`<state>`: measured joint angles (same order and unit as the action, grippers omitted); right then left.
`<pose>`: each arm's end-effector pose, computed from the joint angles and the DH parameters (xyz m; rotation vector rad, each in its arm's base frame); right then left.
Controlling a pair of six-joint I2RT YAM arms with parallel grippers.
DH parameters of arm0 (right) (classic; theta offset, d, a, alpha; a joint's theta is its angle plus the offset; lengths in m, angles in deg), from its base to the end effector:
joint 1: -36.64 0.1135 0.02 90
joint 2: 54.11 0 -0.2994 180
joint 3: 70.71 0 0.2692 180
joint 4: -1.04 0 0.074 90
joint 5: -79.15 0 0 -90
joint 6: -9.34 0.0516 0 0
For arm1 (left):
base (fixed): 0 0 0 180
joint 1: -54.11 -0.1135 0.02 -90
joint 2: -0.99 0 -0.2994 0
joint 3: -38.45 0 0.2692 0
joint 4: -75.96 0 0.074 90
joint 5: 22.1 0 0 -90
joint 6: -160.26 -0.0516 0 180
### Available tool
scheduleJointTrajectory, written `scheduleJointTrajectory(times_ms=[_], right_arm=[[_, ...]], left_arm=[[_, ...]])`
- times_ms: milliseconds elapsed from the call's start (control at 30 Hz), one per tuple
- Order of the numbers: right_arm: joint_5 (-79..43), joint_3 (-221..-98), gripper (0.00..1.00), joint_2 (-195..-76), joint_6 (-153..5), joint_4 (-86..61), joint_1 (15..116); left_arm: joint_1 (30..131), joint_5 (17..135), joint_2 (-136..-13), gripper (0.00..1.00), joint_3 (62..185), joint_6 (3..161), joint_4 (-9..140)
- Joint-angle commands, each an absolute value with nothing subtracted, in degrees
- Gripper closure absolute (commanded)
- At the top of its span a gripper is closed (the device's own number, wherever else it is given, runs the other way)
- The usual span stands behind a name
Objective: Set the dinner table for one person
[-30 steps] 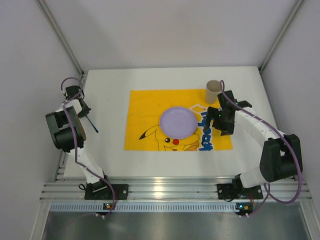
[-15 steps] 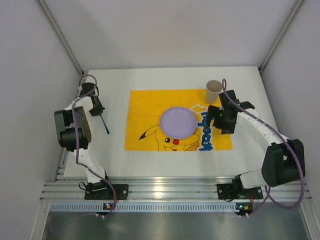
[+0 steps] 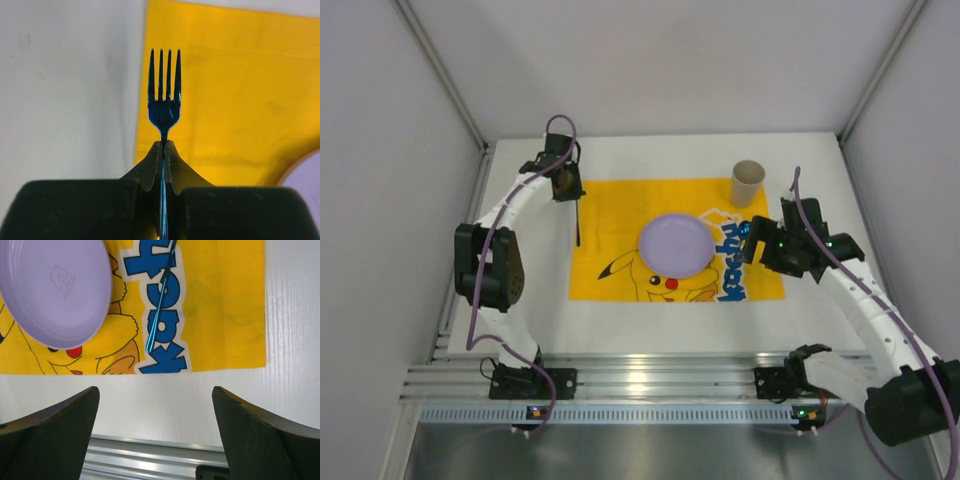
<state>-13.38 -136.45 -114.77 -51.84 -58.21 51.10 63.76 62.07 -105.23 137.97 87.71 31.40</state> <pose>0.2076 0.0559 0.2965 0.3010 2.5353 0.3568 0.4439 -0.0702 0.2718 -0.2113 2.4517 -0.0809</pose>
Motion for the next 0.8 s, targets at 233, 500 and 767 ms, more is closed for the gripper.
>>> scheduleJointTrajectory(times_ms=[233,500,767], right_arm=[[-9.1,-133.42,0.0,-102.28,-51.74,-64.31,50.53],[-10.14,-135.79,0.0,-99.72,-52.0,-66.6,50.53],[-13.22,-138.08,0.0,-99.99,-51.92,-65.98,50.62]], left_arm=[[73.35,58.15,-105.62,1.0,136.68,91.78,27.31],[74.58,57.44,-108.88,1.0,133.34,95.3,28.53],[75.47,57.7,-110.02,0.9,131.76,96.1,30.03]])
